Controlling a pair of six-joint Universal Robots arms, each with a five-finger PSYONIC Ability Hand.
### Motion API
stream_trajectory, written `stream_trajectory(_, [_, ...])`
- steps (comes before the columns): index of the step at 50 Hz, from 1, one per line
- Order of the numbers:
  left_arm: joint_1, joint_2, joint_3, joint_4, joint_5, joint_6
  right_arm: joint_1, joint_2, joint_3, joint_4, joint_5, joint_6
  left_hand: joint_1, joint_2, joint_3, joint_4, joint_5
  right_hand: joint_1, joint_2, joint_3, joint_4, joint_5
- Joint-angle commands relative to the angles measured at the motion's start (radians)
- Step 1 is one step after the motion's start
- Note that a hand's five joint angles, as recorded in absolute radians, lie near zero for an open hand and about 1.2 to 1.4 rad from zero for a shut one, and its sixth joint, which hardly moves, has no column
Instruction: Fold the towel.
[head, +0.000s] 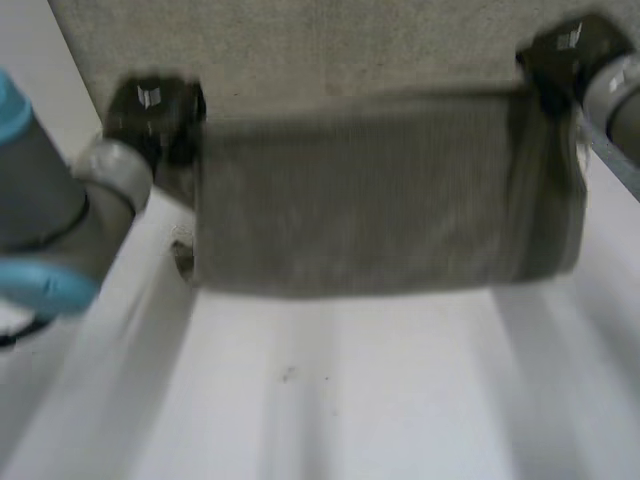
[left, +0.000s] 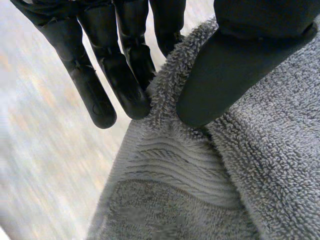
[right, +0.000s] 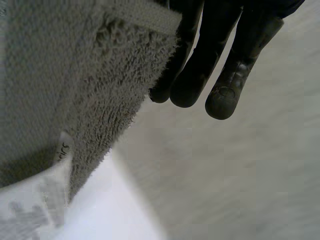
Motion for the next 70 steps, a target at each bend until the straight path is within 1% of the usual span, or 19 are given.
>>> stream_trajectory(1, [-0.002, -0.055, 0.4, 0.075, -0.013, -0.008, 0.008, 0.012, -0.131, -0.389, 0.041, 0.138, 0.204, 0.178, 0.177, 0.176, 0.202, 0.053, 0.06, 0.062, 0.054, 0.047])
stream_trajectory(3, [-0.002, -0.049, 0.421, 0.112, -0.013, -0.014, 0.01, -0.052, -0.074, -0.496, 0.048, 0.181, 0.204, 0.178, 0.177, 0.176, 0.202, 0.053, 0.06, 0.062, 0.054, 0.047])
stream_trajectory(5, [-0.001, -0.037, 0.412, 0.172, -0.02, -0.02, 0.01, -0.083, -0.025, -0.502, 0.045, 0.192, 0.204, 0.178, 0.177, 0.176, 0.202, 0.053, 0.06, 0.062, 0.054, 0.047])
stream_trajectory(11, [0.005, -0.019, 0.274, 0.177, -0.048, -0.022, 0.008, -0.164, 0.207, -0.44, 0.02, 0.197, 0.204, 0.178, 0.177, 0.176, 0.202, 0.053, 0.06, 0.062, 0.054, 0.047])
stream_trajectory(13, [0.01, -0.003, 0.117, 0.178, -0.048, -0.009, 0.01, -0.17, 0.267, -0.404, 0.003, 0.192, 0.204, 0.178, 0.177, 0.176, 0.202, 0.053, 0.06, 0.062, 0.054, 0.047])
stream_trajectory(14, [0.01, -0.003, 0.116, 0.178, -0.048, -0.009, 0.01, -0.17, 0.324, -0.365, -0.021, 0.19, 0.204, 0.178, 0.177, 0.176, 0.202, 0.053, 0.06, 0.062, 0.054, 0.047])
stream_trajectory(16, [0.016, 0.003, -0.055, 0.184, -0.042, -0.008, 0.01, -0.164, 0.38, -0.326, -0.046, 0.189, 0.204, 0.178, 0.177, 0.176, 0.202, 0.053, 0.06, 0.062, 0.054, 0.047])
stream_trajectory(17, [0.016, 0.003, -0.056, 0.184, -0.042, -0.008, 0.01, -0.158, 0.44, -0.294, -0.075, 0.187, 0.204, 0.178, 0.177, 0.176, 0.202, 0.053, 0.06, 0.062, 0.054, 0.047])
stream_trajectory(20, [0.016, -0.008, -0.204, 0.191, -0.042, -0.008, 0.008, -0.152, 0.505, -0.275, -0.098, 0.183, 0.204, 0.178, 0.177, 0.176, 0.202, 0.053, 0.06, 0.062, 0.054, 0.047])
stream_trajectory(22, [0.016, -0.014, -0.269, 0.192, -0.042, -0.008, 0.007, -0.123, 0.629, -0.275, -0.132, 0.16, 0.204, 0.178, 0.177, 0.176, 0.202, 0.053, 0.06, 0.062, 0.054, 0.047])
stream_trajectory(27, [0.018, -0.087, -0.446, 0.186, -0.042, -0.006, 0.004, -0.065, 0.761, -0.275, -0.146, 0.099, 0.204, 0.178, 0.177, 0.176, 0.202, 0.053, 0.06, 0.062, 0.054, 0.047])
stream_trajectory(33, [0.018, -0.098, -0.533, 0.181, -0.042, -0.006, -0.044, -0.064, 0.884, -0.278, -0.149, 0.055, 0.204, 0.178, 0.177, 0.176, 0.202, 0.053, 0.06, 0.062, 0.054, 0.047])
stream_trajectory(38, [0.019, -0.065, -0.588, 0.18, -0.042, 0.004, -0.099, -0.142, 0.945, -0.306, -0.176, 0.06, 0.202, 0.175, 0.174, 0.174, 0.199, 0.053, 0.06, 0.062, 0.054, 0.047])
stream_trajectory(43, [0.048, 0.007, -0.614, 0.191, -0.045, 0.026, -0.153, -0.184, 0.994, -0.346, -0.233, 0.071, -0.15, -0.176, -0.178, -0.178, -0.152, 0.053, 0.06, 0.062, 0.054, 0.047])
stream_trajectory(49, [0.074, 0.024, -0.617, 0.189, -0.043, 0.027, -0.19, -0.193, 1.013, -0.367, -0.255, 0.078, -0.318, -0.344, -0.346, -0.346, -0.32, 0.053, 0.06, 0.062, 0.054, 0.047])
stream_trajectory(51, [0.084, 0.017, -0.617, 0.191, -0.043, 0.027, -0.193, -0.192, 1.01, -0.367, -0.255, 0.078, -0.502, -0.528, -0.53, -0.53, -0.504, 0.053, 0.06, 0.062, 0.054, 0.047])
stream_trajectory(53, [0.087, 0.014, -0.617, 0.191, -0.045, 0.027, -0.197, -0.19, 1.01, -0.369, -0.256, 0.078, -0.547, -0.573, -0.574, -0.574, -0.549, 0.053, 0.06, 0.062, 0.054, 0.047])
stream_trajectory(61, [0.107, -0.018, -0.615, 0.209, -0.045, 0.027, -0.199, -0.184, 1.013, -0.376, -0.256, 0.078, -0.538, -0.564, -0.566, -0.566, -0.541, 0.053, 0.06, 0.062, 0.054, 0.047])
stream_trajectory(70, [0.122, -0.029, -0.619, 0.221, -0.039, 0.026, -0.199, -0.178, 1.014, -0.379, -0.256, 0.078, -0.389, -0.415, -0.416, -0.416, -0.391, 0.053, 0.06, 0.062, 0.054, 0.047])
